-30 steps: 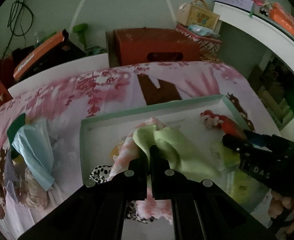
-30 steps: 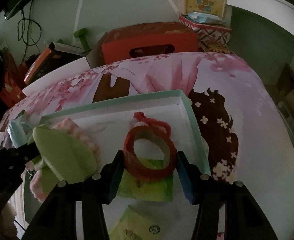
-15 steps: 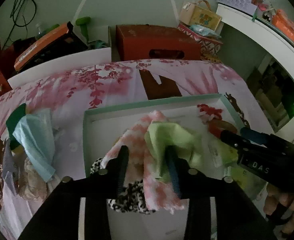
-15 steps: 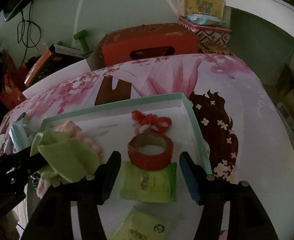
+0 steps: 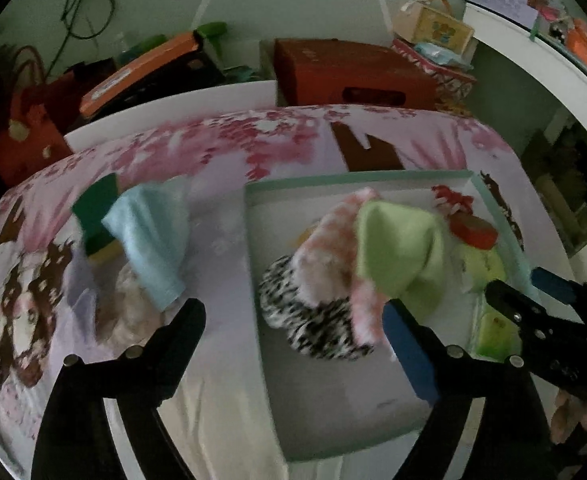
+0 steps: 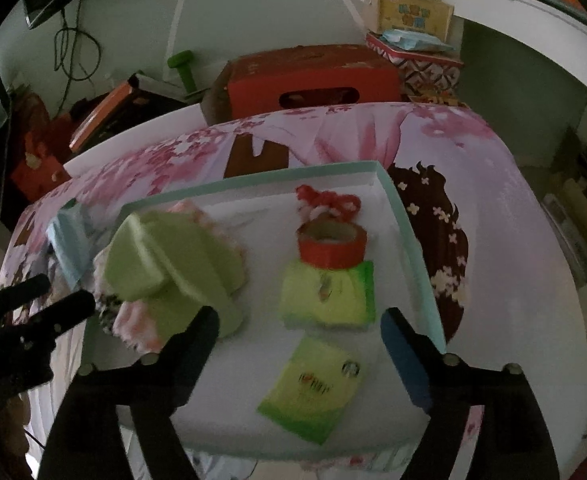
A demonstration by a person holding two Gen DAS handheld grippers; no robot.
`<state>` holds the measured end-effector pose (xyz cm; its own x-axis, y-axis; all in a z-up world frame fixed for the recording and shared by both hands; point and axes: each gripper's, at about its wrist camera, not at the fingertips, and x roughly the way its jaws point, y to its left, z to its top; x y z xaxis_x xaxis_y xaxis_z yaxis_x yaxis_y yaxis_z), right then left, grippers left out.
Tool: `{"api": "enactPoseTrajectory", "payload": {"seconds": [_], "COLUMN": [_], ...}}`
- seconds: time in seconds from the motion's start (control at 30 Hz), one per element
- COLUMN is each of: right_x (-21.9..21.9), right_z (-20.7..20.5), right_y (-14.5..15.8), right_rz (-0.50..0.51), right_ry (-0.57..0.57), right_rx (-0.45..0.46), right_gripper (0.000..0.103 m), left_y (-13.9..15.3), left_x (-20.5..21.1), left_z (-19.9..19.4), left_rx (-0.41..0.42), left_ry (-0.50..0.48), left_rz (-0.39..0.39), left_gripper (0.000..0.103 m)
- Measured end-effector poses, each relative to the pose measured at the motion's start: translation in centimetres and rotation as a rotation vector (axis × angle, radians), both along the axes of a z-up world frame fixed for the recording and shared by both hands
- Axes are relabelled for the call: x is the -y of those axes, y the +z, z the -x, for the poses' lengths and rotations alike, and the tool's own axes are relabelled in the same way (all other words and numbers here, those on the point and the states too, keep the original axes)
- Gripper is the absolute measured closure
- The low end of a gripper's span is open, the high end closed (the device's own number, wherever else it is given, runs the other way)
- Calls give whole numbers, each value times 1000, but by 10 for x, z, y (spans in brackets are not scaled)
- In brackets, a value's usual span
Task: Organize soft objects
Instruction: 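Withdraw both tools from the tray back toward the item pile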
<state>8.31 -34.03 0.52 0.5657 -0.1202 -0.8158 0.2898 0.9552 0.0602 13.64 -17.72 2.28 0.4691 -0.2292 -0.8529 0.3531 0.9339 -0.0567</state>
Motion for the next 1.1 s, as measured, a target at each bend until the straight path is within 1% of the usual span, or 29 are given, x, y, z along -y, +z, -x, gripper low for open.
{"api": "enactPoseTrajectory", "payload": {"seconds": [0.03,0.07,0.1,0.13,0.37,0.7,0.9,1.1], "right_x": [-3,-6,-10,-14,-36,-72,-101,-135], "right_z": [2,6,11,15,36,52,46,30], "right_y": [1,2,3,5,16,36,39,34], "right_rz": [3,9,13,15,26,49,66,84], "right_ry": [2,4,4,7,24,61,101,164], "right_rx": [-3,-5,-6,-7,-16,-2,-9,-28], "right_gripper": [11,5,2,0,0,0,0,0], "left_y": [1,2,2,3,10,25,26,21], "left_x": [-4,-9,-12,-16,-50,-88,-118,-151], "left_z": [2,5,7,10,33,56,60,57], "left_rx": [1,-1,-2,-3,-13,14,12,0], "left_ry": [7,17,22,32,91,132,167,203], "left_rz": [-5,-13,-17,-23,-30,-21,-10,13], "left_gripper": [10,8,3,3,3,2,2,2]}}
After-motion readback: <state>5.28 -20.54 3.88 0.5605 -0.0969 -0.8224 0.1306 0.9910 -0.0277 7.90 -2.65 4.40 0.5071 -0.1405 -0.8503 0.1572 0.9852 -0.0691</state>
